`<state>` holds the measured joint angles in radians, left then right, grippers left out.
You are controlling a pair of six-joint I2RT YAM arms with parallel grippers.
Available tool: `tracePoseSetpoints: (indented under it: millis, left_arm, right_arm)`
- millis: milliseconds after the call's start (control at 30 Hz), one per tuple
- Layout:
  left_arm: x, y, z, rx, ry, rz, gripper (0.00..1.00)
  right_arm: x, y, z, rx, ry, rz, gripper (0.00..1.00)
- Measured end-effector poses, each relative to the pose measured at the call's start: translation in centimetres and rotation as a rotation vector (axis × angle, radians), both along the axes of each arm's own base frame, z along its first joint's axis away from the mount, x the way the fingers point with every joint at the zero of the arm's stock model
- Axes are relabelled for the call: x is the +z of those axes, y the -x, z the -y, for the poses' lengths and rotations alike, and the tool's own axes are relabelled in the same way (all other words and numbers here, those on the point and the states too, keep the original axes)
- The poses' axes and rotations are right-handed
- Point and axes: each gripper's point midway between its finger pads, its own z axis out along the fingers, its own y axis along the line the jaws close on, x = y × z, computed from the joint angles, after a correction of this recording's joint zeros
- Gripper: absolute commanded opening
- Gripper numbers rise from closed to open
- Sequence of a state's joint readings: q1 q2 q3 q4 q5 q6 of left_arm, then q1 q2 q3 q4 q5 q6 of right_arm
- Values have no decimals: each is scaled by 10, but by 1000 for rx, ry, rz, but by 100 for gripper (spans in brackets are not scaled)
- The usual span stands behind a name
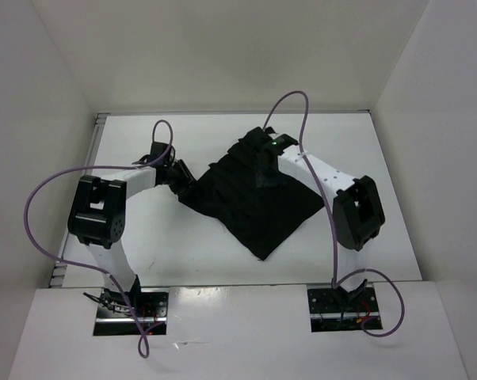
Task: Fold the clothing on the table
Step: Flatten the skirt out
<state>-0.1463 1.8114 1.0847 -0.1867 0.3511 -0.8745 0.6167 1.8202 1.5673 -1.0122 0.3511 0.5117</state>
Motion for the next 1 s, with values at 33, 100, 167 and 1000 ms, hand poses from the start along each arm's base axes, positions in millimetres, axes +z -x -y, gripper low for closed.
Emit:
tracePoseSetpoints:
  millis: [33,100,167,1000]
  left_arm:
    - [-5,0,2,-4,-1,-8,41]
    - [-19,2,7,-8,-5,-36,35]
    - [-26,2,14,-13,18,-58,28]
    - [111,-136,-45,176,-63,356,63]
  right_arm:
    - [-6,-6,-4,6,4,-1,56]
    - [-21,-12,-9,16,16,-18,56]
    - [-37,-13,-12,32,25,-51,56]
    - [-22,13,-4,36,-74,-9,56]
